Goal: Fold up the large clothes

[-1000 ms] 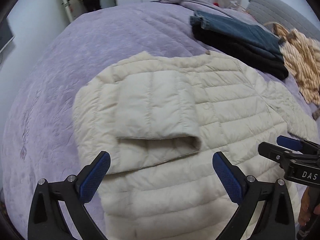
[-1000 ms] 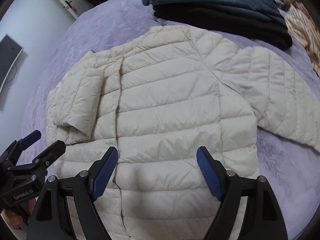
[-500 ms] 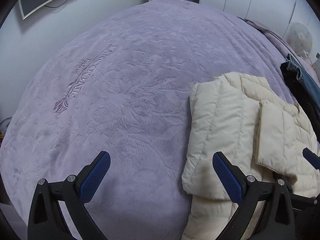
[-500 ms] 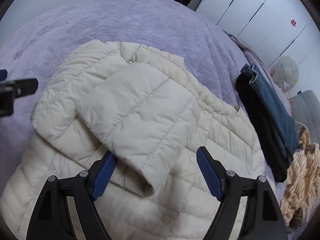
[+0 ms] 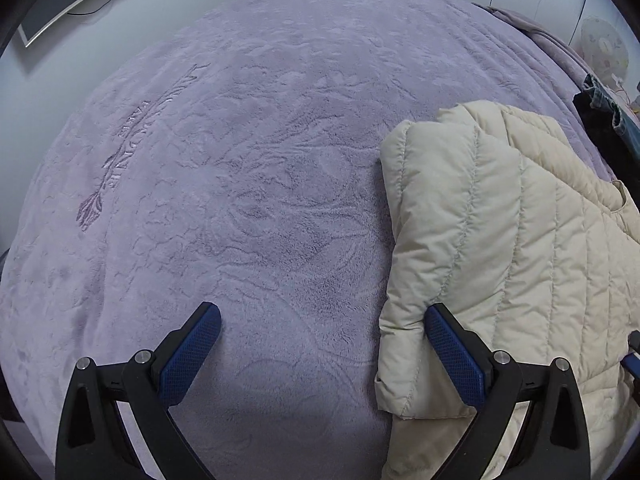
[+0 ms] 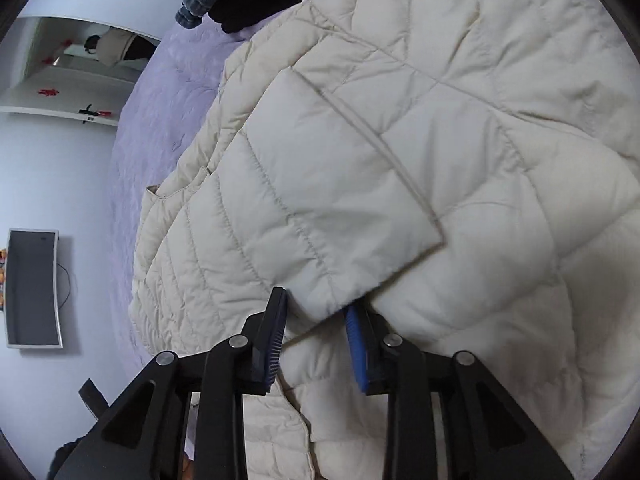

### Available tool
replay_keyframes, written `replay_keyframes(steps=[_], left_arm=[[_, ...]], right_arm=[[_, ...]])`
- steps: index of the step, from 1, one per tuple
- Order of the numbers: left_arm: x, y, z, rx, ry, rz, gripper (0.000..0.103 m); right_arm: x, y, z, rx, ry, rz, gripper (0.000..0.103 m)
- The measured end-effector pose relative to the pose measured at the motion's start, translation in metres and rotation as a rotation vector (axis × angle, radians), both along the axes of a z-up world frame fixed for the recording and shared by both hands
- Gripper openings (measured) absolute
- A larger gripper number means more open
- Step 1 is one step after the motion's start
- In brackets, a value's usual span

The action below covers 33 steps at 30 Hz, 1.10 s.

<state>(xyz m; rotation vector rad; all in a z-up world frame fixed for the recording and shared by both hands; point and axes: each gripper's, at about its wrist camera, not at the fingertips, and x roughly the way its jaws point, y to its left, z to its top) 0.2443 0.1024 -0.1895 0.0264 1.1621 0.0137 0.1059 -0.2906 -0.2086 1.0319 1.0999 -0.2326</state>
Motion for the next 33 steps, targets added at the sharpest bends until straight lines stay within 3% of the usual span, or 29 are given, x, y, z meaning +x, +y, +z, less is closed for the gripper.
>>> replay_keyframes(steps=[5, 9, 13, 15, 19, 24, 28, 33], left_arm=[[0.011, 0.024, 0.02, -0.028, -0.032, 0.05, 0.102], [0.028, 0.016, 0.022, -0.023, -0.034, 0.041, 0.102], [0.036, -0.014, -0.001, 0.077, -0.03, -0.014, 0.102], [0.041, -0.021, -0.016, 0.115, -0.02, -0.028, 0.102], [0.046, -0.017, -0.025, 0.07, -0.002, -0.019, 0.102], [0.047, -0.015, -0.025, 0.083, -0.008, -0.044, 0.103], [0.046, -0.013, -0.014, 0.094, -0.004, -0.035, 0.102], [0.047, 0.003, 0.014, 0.035, -0.071, 0.008, 0.102]], right_arm=[[-0.013, 0.014, 0.038, -0.17, -0.014, 0.116, 0.036], [0.011, 0.032, 0.067, -0.301, -0.084, 0.232, 0.035], [0.046, 0.04, 0.055, -0.354, -0.076, 0.299, 0.035], [0.052, 0.038, 0.035, -0.401, -0.009, 0.314, 0.035], [0.04, 0.019, 0.003, -0.328, 0.058, 0.25, 0.029], [0.025, 0.024, 0.0, -0.356, 0.072, 0.273, 0.029], [0.013, 0.022, 0.006, -0.299, 0.088, 0.241, 0.029], [0.008, 0.025, 0.041, -0.435, -0.015, 0.271, 0.03]])
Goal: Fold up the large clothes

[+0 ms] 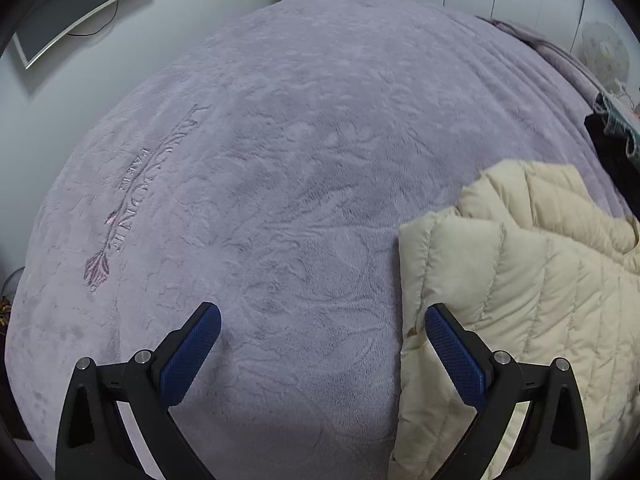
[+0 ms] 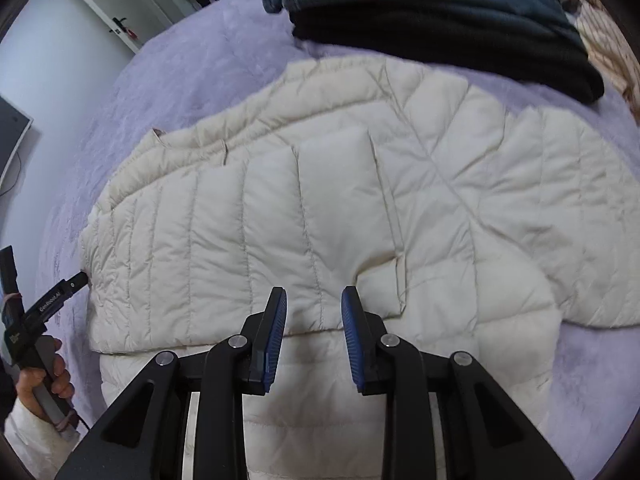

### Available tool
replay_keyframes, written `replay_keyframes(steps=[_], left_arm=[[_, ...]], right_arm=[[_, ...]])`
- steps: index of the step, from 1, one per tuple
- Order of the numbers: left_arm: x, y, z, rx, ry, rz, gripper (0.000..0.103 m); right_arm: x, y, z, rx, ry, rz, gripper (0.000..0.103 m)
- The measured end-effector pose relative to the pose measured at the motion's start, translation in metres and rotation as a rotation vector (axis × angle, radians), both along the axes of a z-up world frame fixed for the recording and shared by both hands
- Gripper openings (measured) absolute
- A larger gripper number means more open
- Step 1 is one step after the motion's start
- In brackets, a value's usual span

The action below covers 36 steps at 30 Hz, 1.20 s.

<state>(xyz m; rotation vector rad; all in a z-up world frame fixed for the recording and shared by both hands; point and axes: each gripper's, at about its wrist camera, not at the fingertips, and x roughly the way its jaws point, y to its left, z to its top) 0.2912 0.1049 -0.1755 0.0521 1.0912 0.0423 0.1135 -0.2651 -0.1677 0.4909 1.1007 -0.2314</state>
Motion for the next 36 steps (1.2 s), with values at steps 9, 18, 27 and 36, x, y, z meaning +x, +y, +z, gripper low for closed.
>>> replay_keyframes(steps=[9, 18, 27, 36], left_arm=[[0.007, -0.009, -0.037, 0.152, 0.076, -0.027, 0.103], [-0.024, -0.004, 0.004, 0.105, 0.074, -0.069, 0.102], [-0.105, -0.066, 0.033, 0.011, 0.204, -0.253, 0.102], [-0.184, -0.147, 0.042, -0.044, 0.336, -0.474, 0.102]], right_arm=[[0.014, -0.017, -0.037, 0.034, 0.128, -0.034, 0.031], [-0.005, -0.02, -0.005, 0.067, 0.097, -0.025, 0.035], [-0.061, -0.021, 0.026, 0.107, 0.155, -0.02, 0.058], [-0.122, -0.044, 0.04, 0.145, 0.194, -0.117, 0.079]])
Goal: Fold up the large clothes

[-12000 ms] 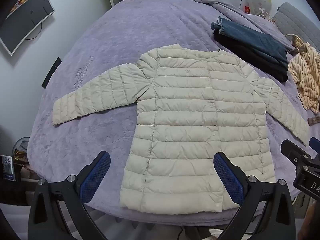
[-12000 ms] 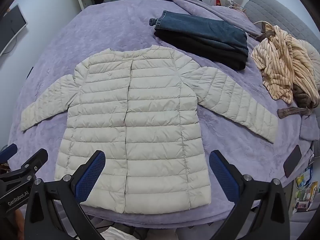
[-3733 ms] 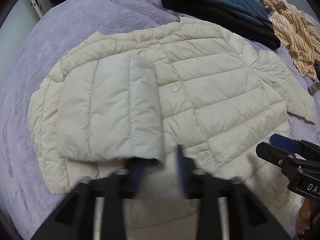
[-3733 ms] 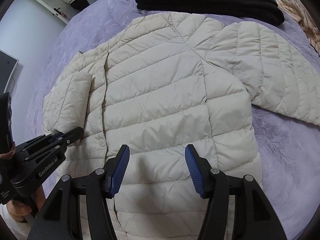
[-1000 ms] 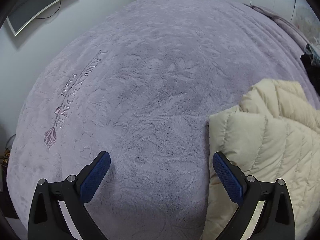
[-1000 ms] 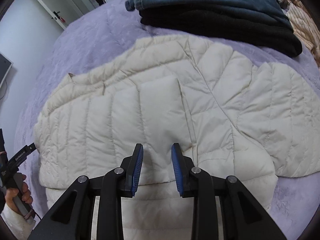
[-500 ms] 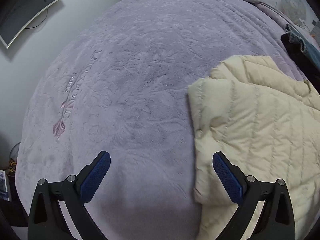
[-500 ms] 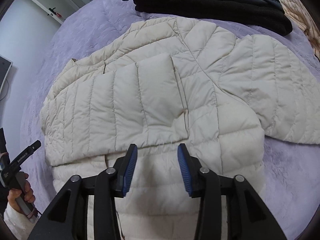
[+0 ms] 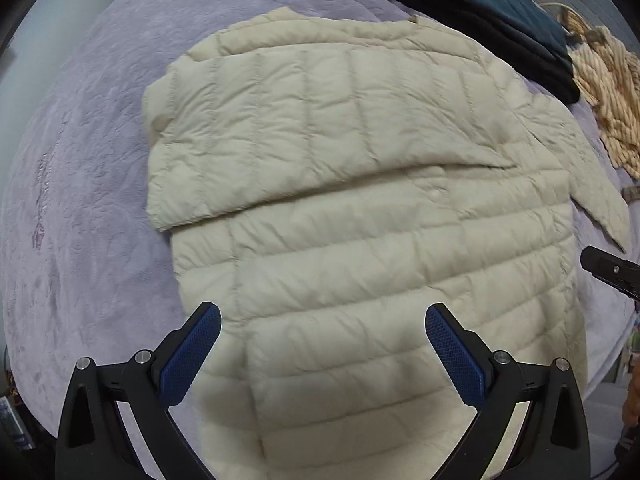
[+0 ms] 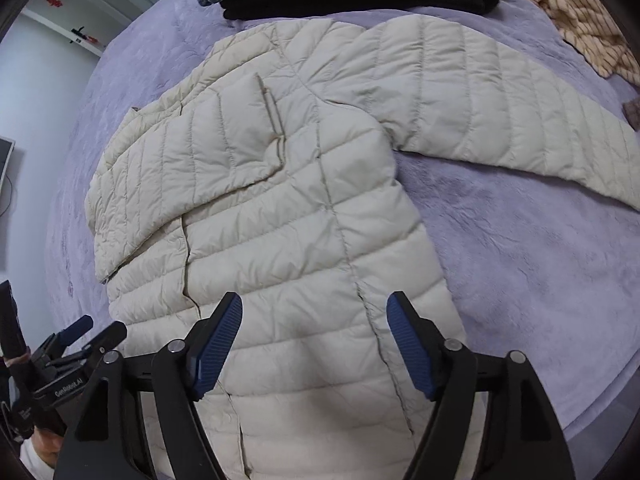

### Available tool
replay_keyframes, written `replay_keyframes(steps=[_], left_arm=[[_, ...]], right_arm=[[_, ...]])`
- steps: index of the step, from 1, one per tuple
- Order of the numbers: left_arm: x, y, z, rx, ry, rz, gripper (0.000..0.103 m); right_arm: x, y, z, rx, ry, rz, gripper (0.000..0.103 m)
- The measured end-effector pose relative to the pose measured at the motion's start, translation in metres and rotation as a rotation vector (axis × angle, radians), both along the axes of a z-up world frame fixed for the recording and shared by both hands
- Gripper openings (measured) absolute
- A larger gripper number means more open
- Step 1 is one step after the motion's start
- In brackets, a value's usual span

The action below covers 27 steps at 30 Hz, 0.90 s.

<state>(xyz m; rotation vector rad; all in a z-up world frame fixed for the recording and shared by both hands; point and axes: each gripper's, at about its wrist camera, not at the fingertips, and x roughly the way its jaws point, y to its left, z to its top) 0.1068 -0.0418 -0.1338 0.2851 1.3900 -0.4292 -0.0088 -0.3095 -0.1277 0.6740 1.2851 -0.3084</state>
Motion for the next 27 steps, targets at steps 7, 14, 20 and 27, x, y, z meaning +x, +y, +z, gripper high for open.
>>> replay_keyframes(steps=[7, 14, 20, 27], left_arm=[[-0.033, -0.05, 0.007, -0.031, 0.044, -0.081, 0.102], [-0.044, -0.085, 0.017, -0.04, 0.012, -0.111, 0.102], [-0.038, -0.106, 0.012, -0.067, 0.044, -0.07, 0.102], [-0.036, -0.139, -0.009, 0.015, 0.083, -0.079, 0.102]], right_arm=[[-0.053, -0.041, -0.003, 0.085, 0.01, -0.143, 0.086], [-0.092, -0.075, -0.01, 0.112, -0.031, -0.27, 0.087], [-0.112, -0.106, -0.018, 0.154, -0.034, -0.361, 0.087], [-0.133, -0.151, -0.029, 0.191, -0.083, -0.474, 0.087]])
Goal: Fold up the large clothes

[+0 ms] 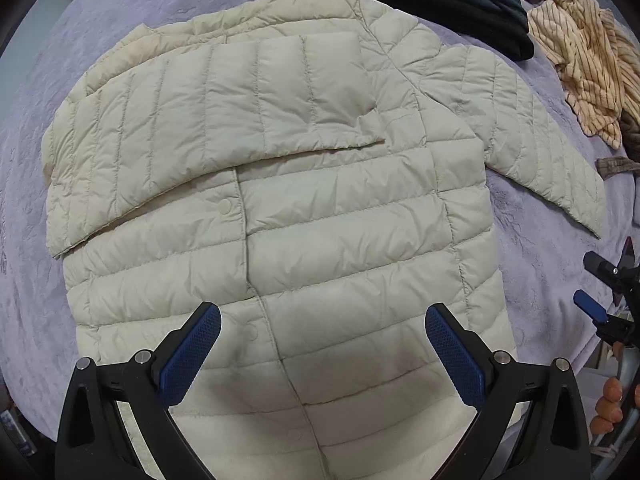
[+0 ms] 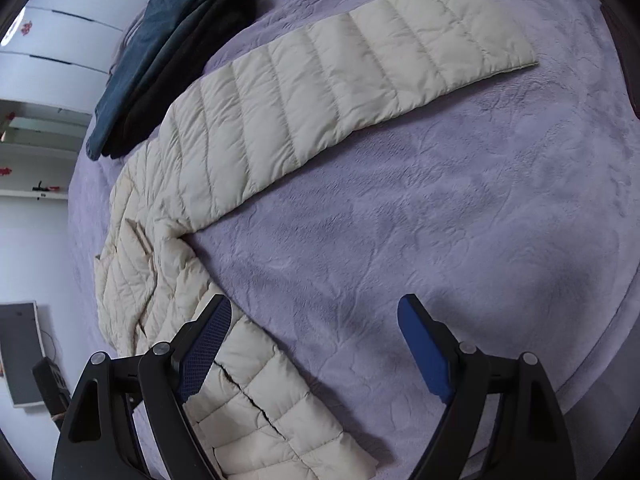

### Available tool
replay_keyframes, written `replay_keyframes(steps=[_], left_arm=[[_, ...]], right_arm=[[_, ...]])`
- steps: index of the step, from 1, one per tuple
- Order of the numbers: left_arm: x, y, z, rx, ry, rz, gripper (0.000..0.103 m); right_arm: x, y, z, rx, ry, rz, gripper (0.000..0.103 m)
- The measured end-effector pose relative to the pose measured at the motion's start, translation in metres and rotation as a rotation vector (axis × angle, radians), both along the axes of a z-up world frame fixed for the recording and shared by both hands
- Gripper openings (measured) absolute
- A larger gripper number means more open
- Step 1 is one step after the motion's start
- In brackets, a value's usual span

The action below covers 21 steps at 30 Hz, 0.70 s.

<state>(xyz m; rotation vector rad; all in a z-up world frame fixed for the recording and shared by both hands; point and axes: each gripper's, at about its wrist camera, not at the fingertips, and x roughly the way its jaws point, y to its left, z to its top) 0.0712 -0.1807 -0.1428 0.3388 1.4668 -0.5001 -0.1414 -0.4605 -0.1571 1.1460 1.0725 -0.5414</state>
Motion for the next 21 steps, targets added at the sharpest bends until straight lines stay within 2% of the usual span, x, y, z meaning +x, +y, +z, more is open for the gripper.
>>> replay_keyframes(steps=[6, 11, 17, 21], left_arm=[[-0.002, -0.027, 0.002, 0.007, -0.043, -0.015, 0.102], [-0.002, -0.042, 0.0, 0.009, -0.04, 0.005, 0.102], [-0.001, -0.049, -0.005, 0.033, -0.052, 0.002, 0.102], [0.001, -0.053, -0.008, 0.029, -0.067, 0.013, 0.102]], right_arm=[[0.002, -0.049, -0.012, 0.025, -0.06, -0.092, 0.087], [0.008, -0.081, -0.034, 0.104, -0.127, -0.174, 0.087], [0.013, -0.098, -0.062, 0.208, -0.176, -0.271, 0.087], [0.02, -0.104, -0.07, 0.214, -0.199, -0.29, 0.088]])
